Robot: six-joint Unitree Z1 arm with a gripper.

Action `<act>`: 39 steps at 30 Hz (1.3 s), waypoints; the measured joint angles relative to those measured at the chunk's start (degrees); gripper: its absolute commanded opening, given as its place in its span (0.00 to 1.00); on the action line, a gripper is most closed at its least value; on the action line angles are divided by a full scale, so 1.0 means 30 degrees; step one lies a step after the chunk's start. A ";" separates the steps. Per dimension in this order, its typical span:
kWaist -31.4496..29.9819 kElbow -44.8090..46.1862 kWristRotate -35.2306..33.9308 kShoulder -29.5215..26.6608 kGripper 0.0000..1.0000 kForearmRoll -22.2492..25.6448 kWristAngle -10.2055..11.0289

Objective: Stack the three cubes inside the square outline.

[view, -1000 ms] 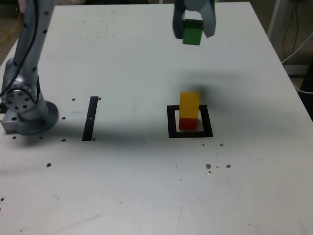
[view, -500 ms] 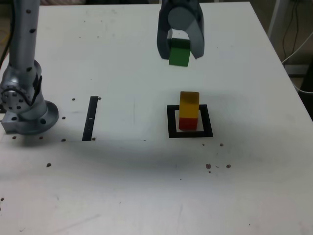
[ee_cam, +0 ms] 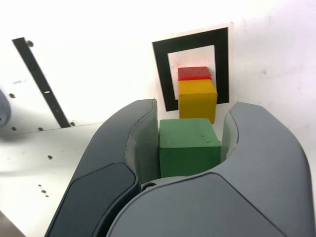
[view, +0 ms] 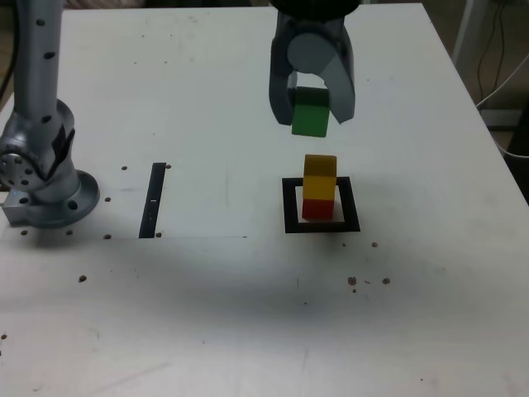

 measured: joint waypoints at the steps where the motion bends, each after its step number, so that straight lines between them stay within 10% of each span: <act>1: -0.0004 0.0183 0.0000 -0.0004 0.31 -0.0221 -0.0077; 39: -0.0018 0.4643 -0.0600 -0.0327 0.31 -0.5423 -0.0075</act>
